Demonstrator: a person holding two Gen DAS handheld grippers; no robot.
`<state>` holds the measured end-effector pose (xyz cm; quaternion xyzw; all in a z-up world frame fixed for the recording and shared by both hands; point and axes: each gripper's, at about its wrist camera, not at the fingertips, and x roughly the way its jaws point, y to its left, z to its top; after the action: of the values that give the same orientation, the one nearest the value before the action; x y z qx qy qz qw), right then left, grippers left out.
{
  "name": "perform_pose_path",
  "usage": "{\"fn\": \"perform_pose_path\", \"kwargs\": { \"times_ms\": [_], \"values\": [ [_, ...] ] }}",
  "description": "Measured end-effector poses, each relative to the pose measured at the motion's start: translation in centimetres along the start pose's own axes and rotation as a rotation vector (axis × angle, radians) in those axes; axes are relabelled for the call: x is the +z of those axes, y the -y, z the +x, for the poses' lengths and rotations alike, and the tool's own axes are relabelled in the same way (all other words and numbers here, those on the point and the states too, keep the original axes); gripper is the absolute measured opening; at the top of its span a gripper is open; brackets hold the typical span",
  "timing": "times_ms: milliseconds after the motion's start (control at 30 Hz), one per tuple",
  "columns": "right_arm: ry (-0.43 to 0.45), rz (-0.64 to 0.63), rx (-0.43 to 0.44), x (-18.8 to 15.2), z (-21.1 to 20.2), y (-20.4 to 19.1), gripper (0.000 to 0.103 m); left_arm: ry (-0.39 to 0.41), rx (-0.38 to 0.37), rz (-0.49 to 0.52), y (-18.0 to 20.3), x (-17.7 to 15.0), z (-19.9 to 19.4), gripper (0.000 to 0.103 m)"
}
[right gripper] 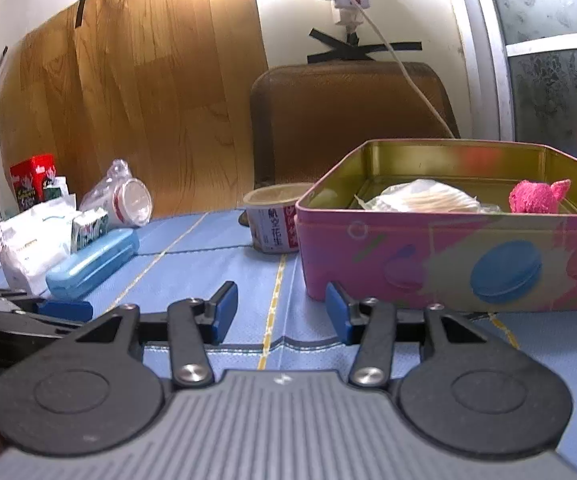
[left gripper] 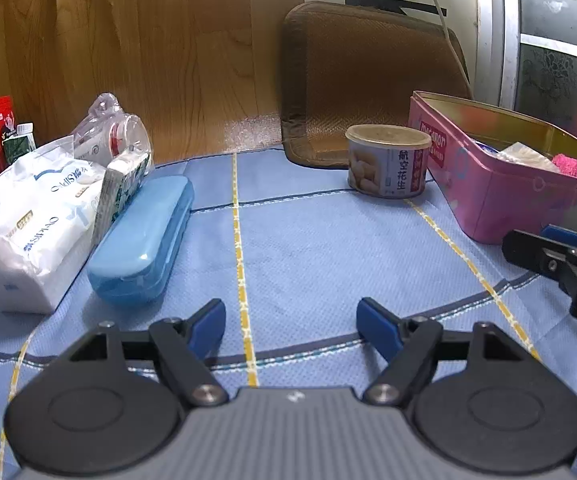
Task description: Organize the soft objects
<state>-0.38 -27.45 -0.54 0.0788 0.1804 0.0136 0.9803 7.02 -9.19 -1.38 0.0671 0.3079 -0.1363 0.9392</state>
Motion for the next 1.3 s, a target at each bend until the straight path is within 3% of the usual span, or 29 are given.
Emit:
{"fn": "perform_pose_path", "kwargs": {
  "times_ms": [267, 833, 1300],
  "values": [
    [0.068, 0.02, 0.001, -0.2, -1.0, 0.2, 0.053, 0.019, -0.002, 0.005, 0.0, -0.2, -0.3, 0.075],
    [0.007, 0.236, 0.039, 0.2, -0.3, 3.4, 0.056, 0.026, -0.013, 0.011, 0.1, -0.1, -0.5, 0.077],
    [0.016, 0.19, 0.043, 0.2, -0.4, 2.9, 0.058, 0.024, -0.025, 0.014, 0.2, -0.2, -0.4, 0.079]
  ]
}}
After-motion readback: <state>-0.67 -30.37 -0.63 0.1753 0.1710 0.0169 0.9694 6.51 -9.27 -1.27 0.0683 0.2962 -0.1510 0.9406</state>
